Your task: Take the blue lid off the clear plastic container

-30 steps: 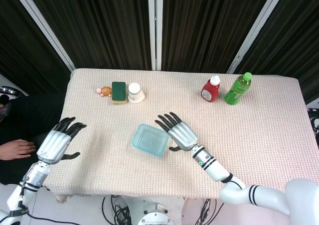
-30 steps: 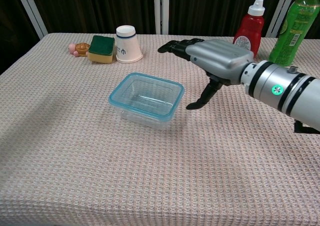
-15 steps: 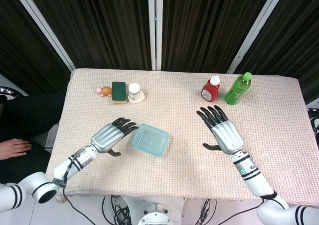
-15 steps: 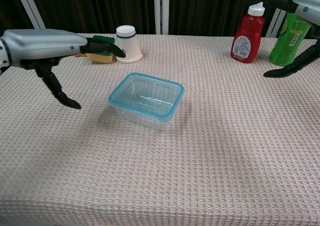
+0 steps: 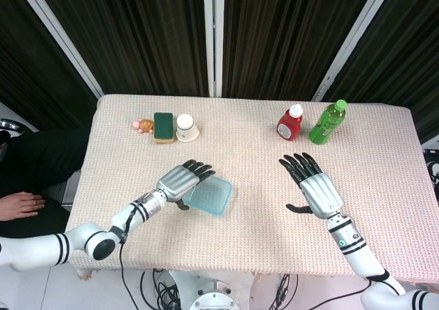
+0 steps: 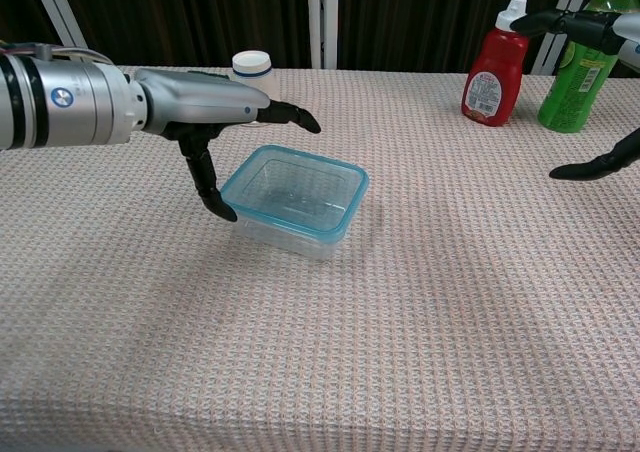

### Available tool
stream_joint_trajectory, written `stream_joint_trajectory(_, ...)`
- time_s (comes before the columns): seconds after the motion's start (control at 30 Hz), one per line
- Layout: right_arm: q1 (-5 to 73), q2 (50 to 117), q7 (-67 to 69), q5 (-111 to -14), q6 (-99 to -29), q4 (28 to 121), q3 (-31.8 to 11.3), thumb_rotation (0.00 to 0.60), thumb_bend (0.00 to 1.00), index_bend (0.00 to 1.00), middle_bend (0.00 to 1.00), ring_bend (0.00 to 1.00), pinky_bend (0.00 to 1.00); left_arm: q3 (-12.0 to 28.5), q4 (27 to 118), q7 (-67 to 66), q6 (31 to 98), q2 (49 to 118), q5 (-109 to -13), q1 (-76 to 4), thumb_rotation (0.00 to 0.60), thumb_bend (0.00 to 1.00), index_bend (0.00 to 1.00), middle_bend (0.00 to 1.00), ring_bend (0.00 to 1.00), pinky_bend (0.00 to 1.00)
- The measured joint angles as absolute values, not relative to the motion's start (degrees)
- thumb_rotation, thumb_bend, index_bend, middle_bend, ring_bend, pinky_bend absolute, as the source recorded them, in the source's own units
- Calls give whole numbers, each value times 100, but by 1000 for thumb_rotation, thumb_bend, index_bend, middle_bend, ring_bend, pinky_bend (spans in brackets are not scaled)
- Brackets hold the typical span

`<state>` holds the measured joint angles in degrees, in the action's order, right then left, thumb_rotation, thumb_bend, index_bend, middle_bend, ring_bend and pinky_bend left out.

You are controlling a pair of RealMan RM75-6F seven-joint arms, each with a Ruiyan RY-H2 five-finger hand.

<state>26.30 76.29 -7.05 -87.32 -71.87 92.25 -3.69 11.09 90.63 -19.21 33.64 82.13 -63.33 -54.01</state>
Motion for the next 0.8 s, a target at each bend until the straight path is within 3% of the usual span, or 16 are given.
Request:
stream_joint_trajectory(0.2, 2635, 7700, -584, -8783, -7156, 9100, -365, 600, 0, 0, 73, 0, 0, 916, 9175, -2445, 3383, 8222, -5194, -5837, 600, 68, 25, 1, 0, 80)
stream_joint_trajectory(0.57, 2682, 7858, -513, -9010, -7057, 8988, -263, 600, 9, 0, 123, 0, 18, 589, 9078, -2683, 3451, 8351, -4247, -6436, 600, 68, 26, 12, 0, 103)
stream_joint_trajectory(0.67, 2726, 7985, -395, -9231, -7060, 8884, -194, 600, 22, 33, 167, 1, 74, 522, 8996, -2647, 3455, 8390, -4029, -6553, 600, 68, 55, 80, 12, 158)
stream_joint_trajectory(0.8, 2863, 8296, -151, -9581, -7067, 8636, -130, 600, 43, 153, 233, 60, 175, 483, 8910, -2562, 3574, 8506, -3819, -6642, 600, 67, 179, 230, 137, 295)
